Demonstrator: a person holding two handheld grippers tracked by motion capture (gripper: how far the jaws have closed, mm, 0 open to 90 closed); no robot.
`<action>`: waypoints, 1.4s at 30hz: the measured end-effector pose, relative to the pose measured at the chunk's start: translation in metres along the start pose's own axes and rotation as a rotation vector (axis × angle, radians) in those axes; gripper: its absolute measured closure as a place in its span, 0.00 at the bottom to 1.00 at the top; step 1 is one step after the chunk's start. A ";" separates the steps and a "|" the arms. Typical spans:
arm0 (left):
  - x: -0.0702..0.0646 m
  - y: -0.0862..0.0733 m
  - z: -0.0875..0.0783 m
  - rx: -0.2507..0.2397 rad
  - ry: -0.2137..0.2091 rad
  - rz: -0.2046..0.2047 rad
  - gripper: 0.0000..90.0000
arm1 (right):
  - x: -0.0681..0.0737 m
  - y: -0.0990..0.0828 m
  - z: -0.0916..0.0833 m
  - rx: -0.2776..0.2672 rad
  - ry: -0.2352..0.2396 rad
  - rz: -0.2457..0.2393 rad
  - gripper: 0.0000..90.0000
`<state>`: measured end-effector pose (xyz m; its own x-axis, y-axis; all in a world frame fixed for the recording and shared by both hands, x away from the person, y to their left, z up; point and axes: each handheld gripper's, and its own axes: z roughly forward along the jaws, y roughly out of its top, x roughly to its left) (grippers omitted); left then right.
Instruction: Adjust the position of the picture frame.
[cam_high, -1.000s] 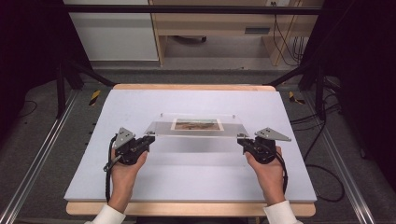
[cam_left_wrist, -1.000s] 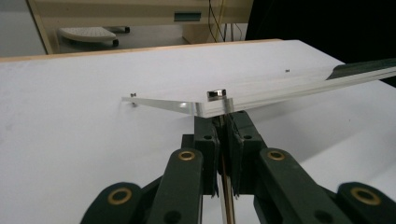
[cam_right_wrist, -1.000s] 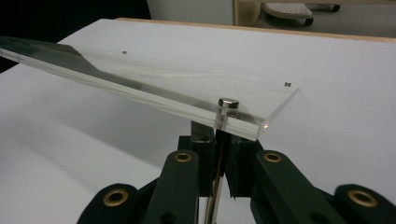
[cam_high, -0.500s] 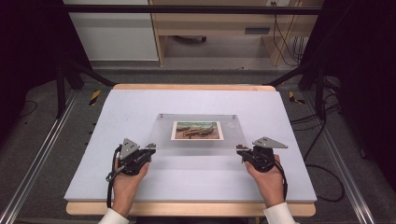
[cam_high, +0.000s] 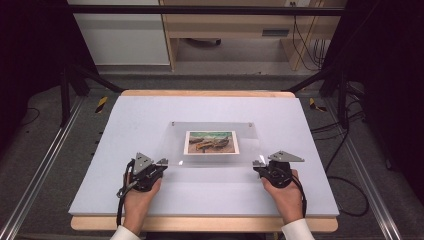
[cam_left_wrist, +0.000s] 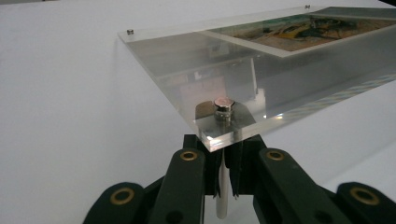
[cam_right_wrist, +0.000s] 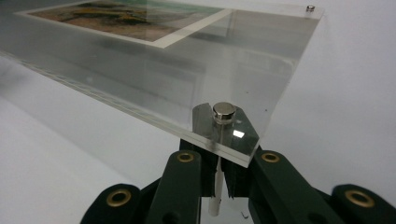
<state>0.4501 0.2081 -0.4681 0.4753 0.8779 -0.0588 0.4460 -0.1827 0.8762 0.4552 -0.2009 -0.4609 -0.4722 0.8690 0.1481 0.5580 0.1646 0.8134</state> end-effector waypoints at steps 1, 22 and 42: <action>0.000 -0.001 0.000 0.003 -0.001 -0.001 0.93 | 0.001 -0.001 0.001 0.011 0.002 -0.003 0.94; 0.003 -0.006 0.006 0.042 0.003 0.000 0.93 | 0.003 -0.006 0.008 0.060 -0.009 -0.015 0.93; 0.021 0.000 -0.003 0.122 -0.130 -0.007 0.28 | -0.002 -0.009 -0.015 0.018 -0.027 -0.030 0.26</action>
<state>0.4580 0.2274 -0.4679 0.5623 0.8163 -0.1325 0.5342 -0.2363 0.8117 0.4412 -0.2110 -0.4603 -0.4702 0.8759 0.1079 0.5563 0.1993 0.8068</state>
